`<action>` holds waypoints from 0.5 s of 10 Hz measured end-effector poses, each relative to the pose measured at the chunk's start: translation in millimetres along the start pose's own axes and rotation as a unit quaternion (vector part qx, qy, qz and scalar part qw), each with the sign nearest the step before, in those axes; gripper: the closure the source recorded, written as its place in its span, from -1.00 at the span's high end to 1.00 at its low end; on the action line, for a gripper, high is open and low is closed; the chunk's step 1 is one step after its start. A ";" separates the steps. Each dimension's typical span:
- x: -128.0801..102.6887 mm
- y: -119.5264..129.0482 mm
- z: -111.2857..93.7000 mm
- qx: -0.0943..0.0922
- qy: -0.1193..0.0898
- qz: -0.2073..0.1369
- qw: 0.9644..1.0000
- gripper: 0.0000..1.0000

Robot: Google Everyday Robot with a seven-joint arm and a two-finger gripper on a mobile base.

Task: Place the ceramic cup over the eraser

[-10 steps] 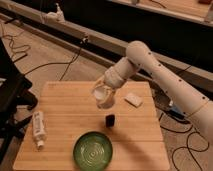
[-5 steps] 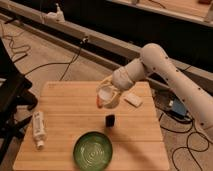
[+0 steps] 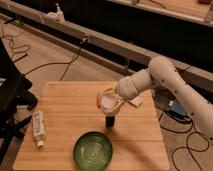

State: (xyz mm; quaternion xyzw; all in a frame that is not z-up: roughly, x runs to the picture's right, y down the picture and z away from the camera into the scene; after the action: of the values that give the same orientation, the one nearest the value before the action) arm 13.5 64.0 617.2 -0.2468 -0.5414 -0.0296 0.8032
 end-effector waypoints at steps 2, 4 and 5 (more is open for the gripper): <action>21.2 12.3 2.6 0.005 -0.010 0.021 1.000 -1.00; 38.9 18.7 4.3 0.007 -0.013 0.041 0.999 -1.00; 47.9 21.2 7.5 0.006 -0.018 0.052 0.998 -1.00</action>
State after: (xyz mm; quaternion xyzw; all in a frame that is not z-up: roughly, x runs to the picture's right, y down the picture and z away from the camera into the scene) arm 33.5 96.3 654.0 -0.2703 -0.5421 0.0201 0.7954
